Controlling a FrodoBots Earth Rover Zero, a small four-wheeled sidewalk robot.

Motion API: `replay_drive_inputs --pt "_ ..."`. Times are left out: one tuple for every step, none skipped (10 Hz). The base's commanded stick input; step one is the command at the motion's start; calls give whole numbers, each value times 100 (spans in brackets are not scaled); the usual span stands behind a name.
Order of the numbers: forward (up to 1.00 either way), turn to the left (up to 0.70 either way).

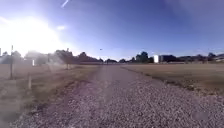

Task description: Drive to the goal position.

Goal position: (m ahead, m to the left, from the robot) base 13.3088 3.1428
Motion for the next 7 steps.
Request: replay_drive_inputs --pt "50 0" --pt "50 0" --pt "50 0" --pt "50 0" --pt "50 0" --pt "50 0" --pt "50 0"
